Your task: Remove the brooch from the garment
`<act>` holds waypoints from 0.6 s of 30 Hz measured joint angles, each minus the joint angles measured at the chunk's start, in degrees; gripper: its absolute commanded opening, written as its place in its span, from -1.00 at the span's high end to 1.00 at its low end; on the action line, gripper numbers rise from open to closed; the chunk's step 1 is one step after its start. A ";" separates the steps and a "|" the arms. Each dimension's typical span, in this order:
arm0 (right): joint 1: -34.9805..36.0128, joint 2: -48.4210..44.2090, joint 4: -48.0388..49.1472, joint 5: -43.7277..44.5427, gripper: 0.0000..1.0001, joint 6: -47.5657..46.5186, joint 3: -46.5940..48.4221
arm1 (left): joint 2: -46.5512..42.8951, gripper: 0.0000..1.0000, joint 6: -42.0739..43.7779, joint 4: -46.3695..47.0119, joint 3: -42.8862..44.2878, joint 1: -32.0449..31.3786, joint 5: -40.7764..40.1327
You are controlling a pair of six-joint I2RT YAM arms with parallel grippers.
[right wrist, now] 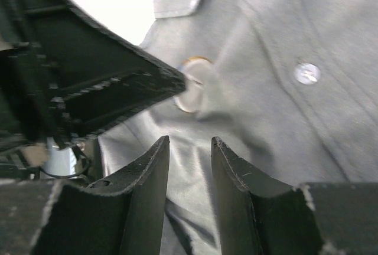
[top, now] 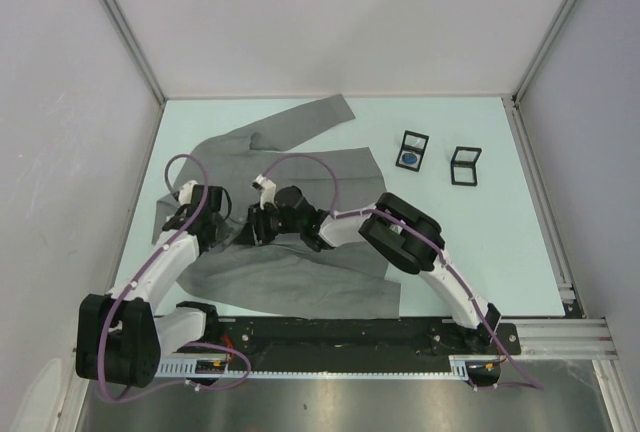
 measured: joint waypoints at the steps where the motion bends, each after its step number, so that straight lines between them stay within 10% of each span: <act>1: 0.20 0.00 0.68 -0.13 0.24 0.02 0.00 | 0.00 0.77 -0.44 -0.09 0.00 0.04 0.17; 18: 1.05 4.74 3.56 -2.93 0.61 2.75 5.03 | -2.12 0.04 -5.51 -7.21 -0.63 1.33 0.17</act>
